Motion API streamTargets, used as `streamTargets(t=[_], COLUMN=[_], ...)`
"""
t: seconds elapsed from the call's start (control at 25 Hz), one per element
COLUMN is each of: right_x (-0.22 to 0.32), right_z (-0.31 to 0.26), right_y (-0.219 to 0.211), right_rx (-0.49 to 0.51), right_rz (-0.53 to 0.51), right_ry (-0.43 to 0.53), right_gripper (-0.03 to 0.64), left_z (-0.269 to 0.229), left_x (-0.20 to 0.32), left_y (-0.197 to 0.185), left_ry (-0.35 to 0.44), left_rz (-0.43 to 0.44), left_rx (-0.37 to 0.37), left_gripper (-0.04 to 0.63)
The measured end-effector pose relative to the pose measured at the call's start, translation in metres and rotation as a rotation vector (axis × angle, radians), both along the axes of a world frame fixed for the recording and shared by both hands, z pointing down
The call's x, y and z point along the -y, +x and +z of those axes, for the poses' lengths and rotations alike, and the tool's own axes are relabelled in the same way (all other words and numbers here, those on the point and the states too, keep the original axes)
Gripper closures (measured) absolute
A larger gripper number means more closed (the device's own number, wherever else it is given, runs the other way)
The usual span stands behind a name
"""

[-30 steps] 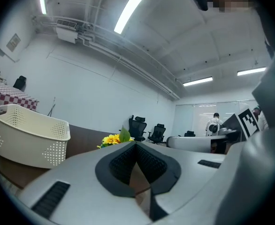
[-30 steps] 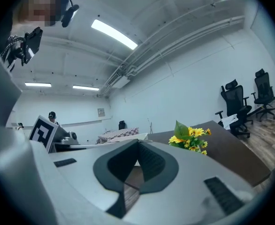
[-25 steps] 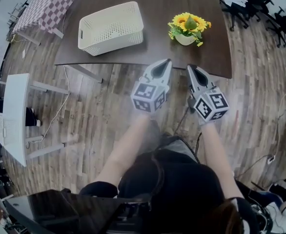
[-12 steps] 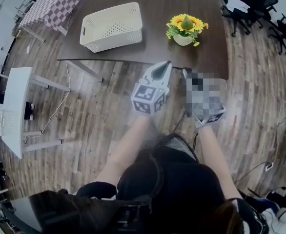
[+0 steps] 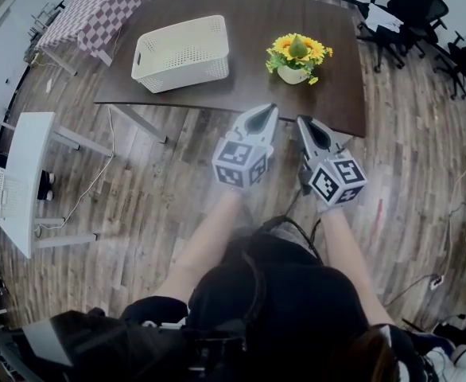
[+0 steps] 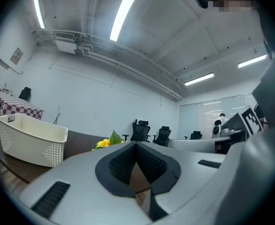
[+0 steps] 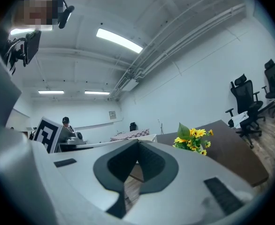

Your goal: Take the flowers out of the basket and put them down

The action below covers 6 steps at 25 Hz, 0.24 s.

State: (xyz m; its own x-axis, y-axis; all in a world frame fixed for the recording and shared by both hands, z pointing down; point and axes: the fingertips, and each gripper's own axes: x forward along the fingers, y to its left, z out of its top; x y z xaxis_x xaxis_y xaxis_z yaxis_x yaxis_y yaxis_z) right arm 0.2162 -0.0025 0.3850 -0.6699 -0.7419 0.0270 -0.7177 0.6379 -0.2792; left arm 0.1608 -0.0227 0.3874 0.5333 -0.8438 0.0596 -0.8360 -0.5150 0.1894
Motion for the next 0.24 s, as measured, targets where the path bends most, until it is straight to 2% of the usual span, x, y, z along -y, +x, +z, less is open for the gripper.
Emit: streamTargets(t=[0.24], right_x=[-0.0057], right_z=[-0.0013], right_y=[0.0001], right_rx=[0.020], right_rz=[-0.019], right_ry=[-0.002], right_gripper=[0.617], left_z=[-0.0041], left_x=[-0.0037], left_y=[-0.0030], left_ry=[0.001], left_rz=[-0.018], left_rx=[-0.012], left_gripper=[0.595])
